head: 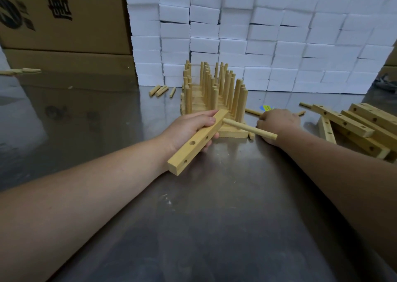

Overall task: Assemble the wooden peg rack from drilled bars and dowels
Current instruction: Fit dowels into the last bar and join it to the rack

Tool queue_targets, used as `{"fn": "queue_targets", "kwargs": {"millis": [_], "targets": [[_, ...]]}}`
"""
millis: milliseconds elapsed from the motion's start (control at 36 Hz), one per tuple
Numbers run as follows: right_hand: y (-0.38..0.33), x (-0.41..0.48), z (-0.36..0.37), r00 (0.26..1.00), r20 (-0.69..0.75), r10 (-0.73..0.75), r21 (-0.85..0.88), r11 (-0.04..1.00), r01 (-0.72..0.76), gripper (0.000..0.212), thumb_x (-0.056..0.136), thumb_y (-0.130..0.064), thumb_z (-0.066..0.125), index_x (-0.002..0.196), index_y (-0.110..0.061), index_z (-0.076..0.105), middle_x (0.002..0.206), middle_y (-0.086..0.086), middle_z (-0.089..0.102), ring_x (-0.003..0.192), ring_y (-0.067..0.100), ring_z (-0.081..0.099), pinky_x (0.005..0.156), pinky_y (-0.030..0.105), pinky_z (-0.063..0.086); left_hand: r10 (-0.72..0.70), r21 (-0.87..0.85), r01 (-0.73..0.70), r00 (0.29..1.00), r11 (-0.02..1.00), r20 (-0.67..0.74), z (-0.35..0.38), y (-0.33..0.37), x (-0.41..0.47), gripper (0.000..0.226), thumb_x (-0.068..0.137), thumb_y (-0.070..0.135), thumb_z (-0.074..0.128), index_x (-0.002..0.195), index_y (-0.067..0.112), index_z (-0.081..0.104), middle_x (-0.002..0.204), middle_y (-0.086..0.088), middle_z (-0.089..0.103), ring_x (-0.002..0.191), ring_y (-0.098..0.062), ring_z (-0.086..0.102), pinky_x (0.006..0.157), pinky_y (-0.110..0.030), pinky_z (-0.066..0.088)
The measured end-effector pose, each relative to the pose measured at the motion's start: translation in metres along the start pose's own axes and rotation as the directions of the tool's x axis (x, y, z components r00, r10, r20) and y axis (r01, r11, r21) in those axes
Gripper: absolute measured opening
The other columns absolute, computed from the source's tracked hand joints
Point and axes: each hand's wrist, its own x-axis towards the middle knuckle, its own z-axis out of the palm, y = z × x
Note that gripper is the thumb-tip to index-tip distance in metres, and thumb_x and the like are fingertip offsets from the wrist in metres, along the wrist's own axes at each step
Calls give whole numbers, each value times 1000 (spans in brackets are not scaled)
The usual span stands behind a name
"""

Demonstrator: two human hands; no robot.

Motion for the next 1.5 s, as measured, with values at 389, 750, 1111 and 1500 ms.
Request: {"fn": "queue_targets", "kwargs": {"millis": [389,750,1111,1500], "targets": [[3,-5,-5,978,-13,206,134,970,-203,9,85,-6,45,83,-7,53,93,12,55,78,26,51,63,29,37,-1,5,1,1000,1000,-4,-2,-1,2,23,92,11,47,102,27,61,60,-6,64,47,-13,54,46,-22,45],[4,-5,-6,952,-92,293,250,932,-263,29,92,0,38,119,1,47,125,19,41,96,29,46,74,31,35,-12,-39,11,1000,999,-20,-1,0,3,23,93,11,44,105,24,59,59,-5,63,45,-13,53,43,-20,43],[-5,-49,-59,771,-304,560,927,360,104,14,98,-25,33,90,-19,43,69,-9,41,56,4,37,51,23,33,-29,-78,23,997,997,-76,-2,-2,5,18,94,14,43,101,22,58,58,-4,64,44,-12,54,43,-21,44],[-25,-160,-43,718,-621,-314,579,434,690,29,79,-25,41,101,-38,55,54,-17,46,51,6,47,49,7,33,-46,-134,24,986,991,-158,0,-3,2,16,94,16,43,93,13,59,53,-4,61,41,-13,53,43,-18,43]]}}
